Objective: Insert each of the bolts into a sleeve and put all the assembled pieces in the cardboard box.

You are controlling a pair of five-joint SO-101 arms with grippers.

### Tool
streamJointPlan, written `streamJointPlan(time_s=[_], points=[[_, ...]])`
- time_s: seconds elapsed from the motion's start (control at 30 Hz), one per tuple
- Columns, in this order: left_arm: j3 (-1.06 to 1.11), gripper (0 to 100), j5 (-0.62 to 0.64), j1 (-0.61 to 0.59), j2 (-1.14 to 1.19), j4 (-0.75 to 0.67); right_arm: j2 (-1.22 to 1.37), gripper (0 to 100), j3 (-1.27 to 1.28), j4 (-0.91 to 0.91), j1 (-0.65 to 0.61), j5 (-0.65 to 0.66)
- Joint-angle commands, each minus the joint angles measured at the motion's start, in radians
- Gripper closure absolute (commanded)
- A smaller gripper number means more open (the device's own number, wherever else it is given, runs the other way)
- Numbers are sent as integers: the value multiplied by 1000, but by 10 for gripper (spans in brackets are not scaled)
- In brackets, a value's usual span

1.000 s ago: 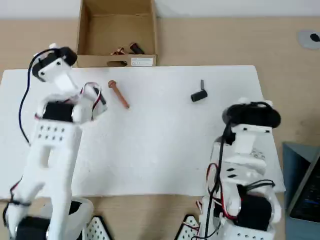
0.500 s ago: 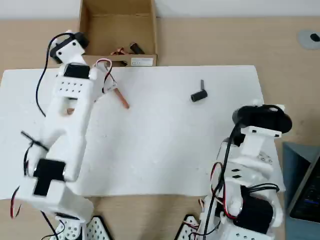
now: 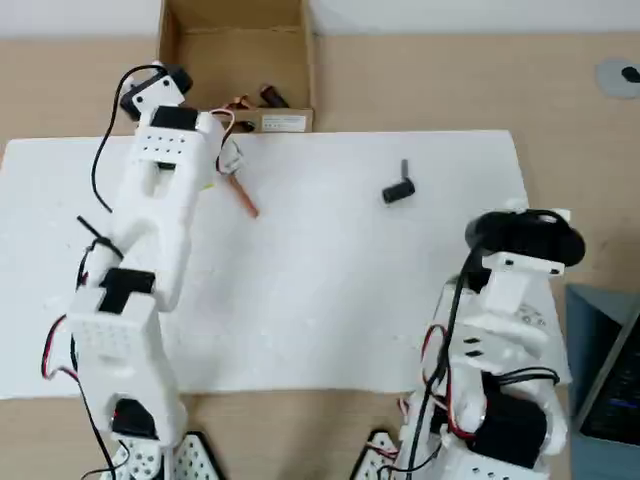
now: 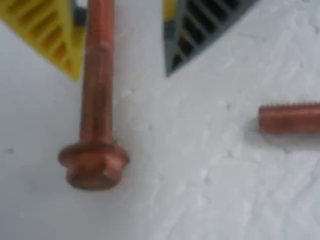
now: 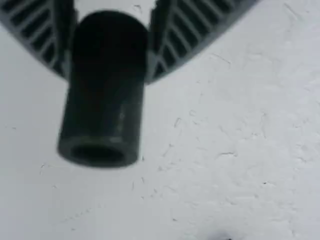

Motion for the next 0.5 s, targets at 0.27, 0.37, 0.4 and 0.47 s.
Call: streamJointPlan(time_s=[0.27,0.37,0.4,0.47], points=[[-339,888,6,15,202,94,-8,989,-1,6,13,9],[-382,888,6,15,262,118,-8,989,-1,6,13,9],[-393,888,6,15,280,130,-8,989,-1,6,13,9],[-417,888,6,21,311,153,-8,989,-1,6,13,9]])
